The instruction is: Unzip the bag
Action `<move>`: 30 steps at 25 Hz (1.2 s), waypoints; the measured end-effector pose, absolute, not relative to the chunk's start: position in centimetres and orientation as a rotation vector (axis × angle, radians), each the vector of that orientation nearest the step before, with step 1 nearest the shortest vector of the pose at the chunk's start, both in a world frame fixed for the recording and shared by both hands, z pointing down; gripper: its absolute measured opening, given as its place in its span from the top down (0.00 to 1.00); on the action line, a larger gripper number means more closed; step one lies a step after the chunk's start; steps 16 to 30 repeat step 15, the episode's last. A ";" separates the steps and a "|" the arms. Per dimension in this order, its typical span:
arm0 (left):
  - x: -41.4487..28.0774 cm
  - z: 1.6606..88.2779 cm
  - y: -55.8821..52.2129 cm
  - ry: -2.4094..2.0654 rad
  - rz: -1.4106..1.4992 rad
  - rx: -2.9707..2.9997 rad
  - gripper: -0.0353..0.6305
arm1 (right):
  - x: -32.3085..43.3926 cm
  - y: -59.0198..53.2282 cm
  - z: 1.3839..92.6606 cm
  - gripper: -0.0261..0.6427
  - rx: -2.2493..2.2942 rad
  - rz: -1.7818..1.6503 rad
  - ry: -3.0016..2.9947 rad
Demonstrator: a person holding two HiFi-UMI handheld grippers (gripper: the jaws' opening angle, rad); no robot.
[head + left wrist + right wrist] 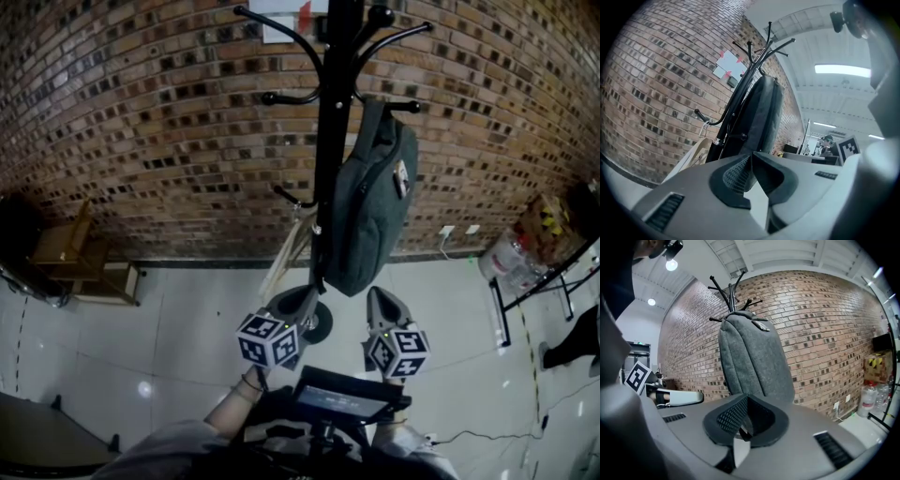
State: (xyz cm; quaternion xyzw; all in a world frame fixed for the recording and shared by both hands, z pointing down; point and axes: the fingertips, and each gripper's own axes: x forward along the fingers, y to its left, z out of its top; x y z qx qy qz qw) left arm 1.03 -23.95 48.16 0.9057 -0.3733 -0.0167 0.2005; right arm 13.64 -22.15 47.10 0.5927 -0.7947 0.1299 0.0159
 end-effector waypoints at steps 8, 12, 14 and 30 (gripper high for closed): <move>0.9 48.0 -24.0 -1.050 -0.053 2.528 0.93 | 13.6 -21.9 47.0 0.98 1.841 0.407 -2.474; 0.7 48.2 -24.0 -1.053 -0.065 2.514 0.93 | 13.4 -21.8 47.0 0.98 1.836 0.410 -2.479; 0.5 48.3 -24.0 -1.052 -0.070 2.509 0.93 | 13.5 -21.8 47.1 0.98 1.840 0.406 -2.480; 0.5 48.3 -24.0 -1.051 -0.073 2.506 0.93 | 13.5 -21.8 47.2 0.98 1.843 0.404 -2.479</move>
